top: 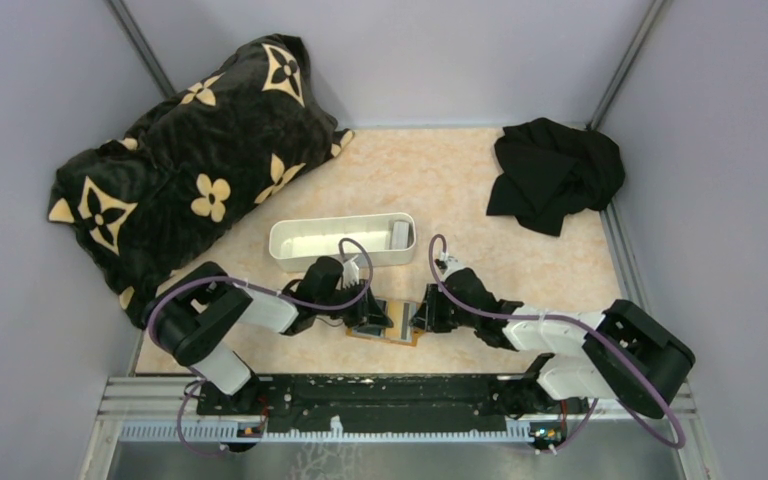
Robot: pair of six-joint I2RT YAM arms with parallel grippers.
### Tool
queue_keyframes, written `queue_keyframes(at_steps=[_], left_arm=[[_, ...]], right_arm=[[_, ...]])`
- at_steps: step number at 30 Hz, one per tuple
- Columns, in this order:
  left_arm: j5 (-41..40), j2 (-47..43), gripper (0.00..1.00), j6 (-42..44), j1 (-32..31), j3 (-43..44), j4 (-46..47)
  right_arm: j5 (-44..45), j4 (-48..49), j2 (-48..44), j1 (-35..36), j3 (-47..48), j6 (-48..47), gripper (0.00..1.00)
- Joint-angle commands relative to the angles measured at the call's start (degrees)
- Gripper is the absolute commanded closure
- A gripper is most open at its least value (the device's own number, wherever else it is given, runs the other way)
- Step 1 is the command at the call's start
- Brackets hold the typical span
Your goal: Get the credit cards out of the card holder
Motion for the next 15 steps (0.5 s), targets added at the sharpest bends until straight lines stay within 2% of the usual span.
queue_keyframes(at_steps=[1,5,15], left_arm=[[0.4,0.9,0.84,-0.9,-0.5,-1.0,2.1],[0.0,0.2,1.00,-0.1,-0.5,-0.8,0.5],[-4.5,-6.7,1.00,5.7,1.0,-0.9,-9.4]], right_arm=[[1.4,-2.0,1.8,-0.1,-1.7,-0.6,0.79],[1.3,-1.7,2.0,-0.1,-1.8,-0.6,0.79],[1.2,-0.9,2.8,-0.3,-2.1,-0.7,0.79]])
